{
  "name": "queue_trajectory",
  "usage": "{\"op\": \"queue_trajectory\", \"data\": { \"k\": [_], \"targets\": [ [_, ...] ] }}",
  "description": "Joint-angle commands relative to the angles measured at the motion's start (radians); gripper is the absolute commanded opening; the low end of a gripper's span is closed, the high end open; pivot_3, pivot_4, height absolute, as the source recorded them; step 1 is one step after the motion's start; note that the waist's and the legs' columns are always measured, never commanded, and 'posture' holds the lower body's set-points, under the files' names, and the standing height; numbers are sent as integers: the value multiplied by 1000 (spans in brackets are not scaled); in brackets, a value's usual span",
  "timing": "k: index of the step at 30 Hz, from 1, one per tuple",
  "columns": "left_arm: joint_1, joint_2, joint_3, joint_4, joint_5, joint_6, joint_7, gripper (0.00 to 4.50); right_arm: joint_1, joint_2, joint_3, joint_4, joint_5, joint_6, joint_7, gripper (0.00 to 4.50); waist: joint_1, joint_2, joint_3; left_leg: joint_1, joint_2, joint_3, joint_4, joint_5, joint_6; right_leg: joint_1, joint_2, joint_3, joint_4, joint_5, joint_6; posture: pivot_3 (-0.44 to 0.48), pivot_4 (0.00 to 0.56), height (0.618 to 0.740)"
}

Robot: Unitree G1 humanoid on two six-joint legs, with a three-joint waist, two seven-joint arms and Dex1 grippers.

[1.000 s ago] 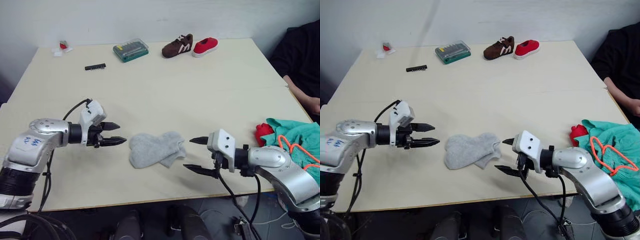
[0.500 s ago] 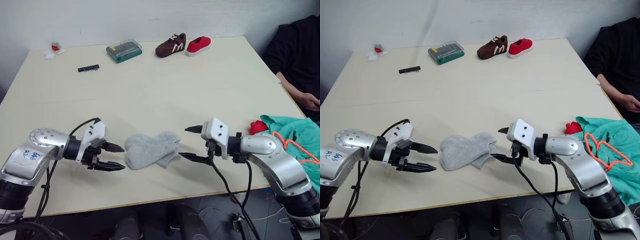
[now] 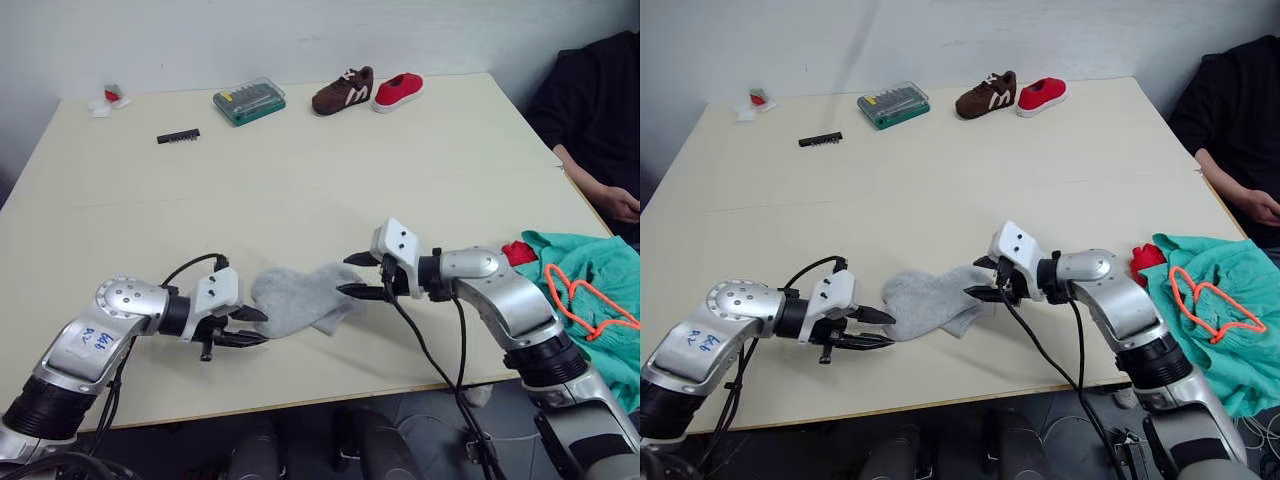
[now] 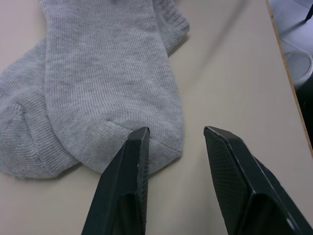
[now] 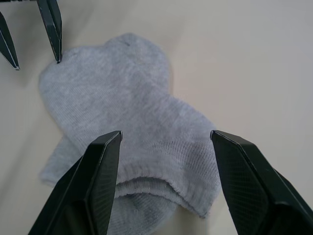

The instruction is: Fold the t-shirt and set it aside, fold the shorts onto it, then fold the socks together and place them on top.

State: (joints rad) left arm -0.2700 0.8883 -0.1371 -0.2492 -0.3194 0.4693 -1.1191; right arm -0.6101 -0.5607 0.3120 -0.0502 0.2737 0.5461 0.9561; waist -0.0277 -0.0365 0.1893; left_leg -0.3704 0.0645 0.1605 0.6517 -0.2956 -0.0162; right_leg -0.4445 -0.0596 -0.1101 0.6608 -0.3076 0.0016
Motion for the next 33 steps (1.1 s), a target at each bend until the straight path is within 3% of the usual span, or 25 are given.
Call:
{"op": "queue_trajectory", "data": {
  "k": [1,11,12,18,20,33],
  "targets": [
    [-6,-8,-1,7,24,-33,4,1804,-52,29,-5,62,-37,-31,-9,2864,-2,0,0,0,0,0,0,0,0,0,0,0,0,0,0,0,150,740],
    [-6,-50,-17,36,87,-61,46,1804,-129,122,0,254,-100,-71,-4,2864,-2,0,0,0,0,0,0,0,0,0,0,0,1,0,0,0,150,740],
    [-6,-53,-17,35,86,-57,45,1769,-134,130,0,271,-109,-80,-3,2498,-3,0,0,0,0,0,0,0,0,0,0,0,1,0,0,0,150,740],
    [7,-46,0,27,80,-53,40,0,-143,139,-27,255,-95,-65,28,550,-3,0,0,0,0,0,0,0,0,0,0,0,1,0,0,0,150,740],
    [9,-46,5,28,77,-51,42,0,-140,136,-31,240,-92,-60,33,46,-3,0,0,0,0,0,0,0,0,0,0,0,1,0,0,0,150,740],
    [-27,-57,50,-33,4,-1,29,0,-130,115,-66,178,-65,-15,50,46,-2,0,0,0,0,0,0,0,0,0,0,0,1,0,0,0,150,740]
  ]
}}
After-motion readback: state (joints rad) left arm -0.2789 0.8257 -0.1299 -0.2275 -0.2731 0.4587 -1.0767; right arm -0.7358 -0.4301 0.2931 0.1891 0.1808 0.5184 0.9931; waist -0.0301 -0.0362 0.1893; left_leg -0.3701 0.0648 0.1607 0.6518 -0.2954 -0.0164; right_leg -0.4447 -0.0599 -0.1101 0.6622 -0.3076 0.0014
